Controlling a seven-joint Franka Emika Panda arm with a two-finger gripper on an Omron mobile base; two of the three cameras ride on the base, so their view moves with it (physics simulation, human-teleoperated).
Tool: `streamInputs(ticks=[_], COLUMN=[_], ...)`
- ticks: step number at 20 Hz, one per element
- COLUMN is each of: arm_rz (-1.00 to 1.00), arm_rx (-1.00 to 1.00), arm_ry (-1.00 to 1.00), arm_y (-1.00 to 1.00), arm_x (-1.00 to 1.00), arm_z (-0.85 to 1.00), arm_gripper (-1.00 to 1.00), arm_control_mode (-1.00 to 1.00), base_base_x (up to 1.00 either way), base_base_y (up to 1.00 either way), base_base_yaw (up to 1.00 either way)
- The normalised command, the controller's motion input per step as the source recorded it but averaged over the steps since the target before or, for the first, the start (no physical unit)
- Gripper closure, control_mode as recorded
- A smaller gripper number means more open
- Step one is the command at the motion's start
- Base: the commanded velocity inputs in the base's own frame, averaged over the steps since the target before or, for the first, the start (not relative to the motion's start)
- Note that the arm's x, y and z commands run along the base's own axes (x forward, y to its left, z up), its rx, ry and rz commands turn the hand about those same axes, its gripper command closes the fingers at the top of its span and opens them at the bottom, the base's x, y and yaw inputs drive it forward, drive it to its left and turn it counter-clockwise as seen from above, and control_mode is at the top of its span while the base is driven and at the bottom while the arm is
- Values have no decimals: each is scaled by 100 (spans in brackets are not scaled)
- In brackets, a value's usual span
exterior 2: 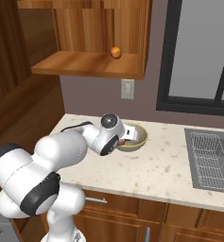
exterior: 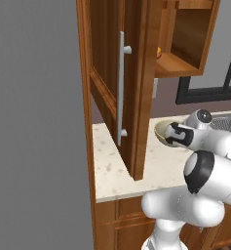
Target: Pick the peachs from the cabinet and place them in one bowl. Pick the squash from the sink and place it in the other bowl.
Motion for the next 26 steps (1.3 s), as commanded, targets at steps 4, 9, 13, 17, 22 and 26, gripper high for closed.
streamInputs(ticks=[4,9,13,17,22,26], arm_rz=[0,0,0,0,-1,0], arm_rx=[0,0,0,-3,-7,-1], arm_ry=[0,-7,-4,-1,0,0], arm_y=[0,0,0,0,0,-2], arm_x=[21,21,24,27,15,-3], arm_z=[5,0,0,-8,-13,0], arm_gripper=[100,100,100,100,100,100], arm_control_mode=[-100,-100,-100,-100,-100,-100], base_base_x=[0,0,0,0,0,0], base_base_y=[0,0,0,0,0,0], base_base_yaw=[0,0,0,0,0,0])
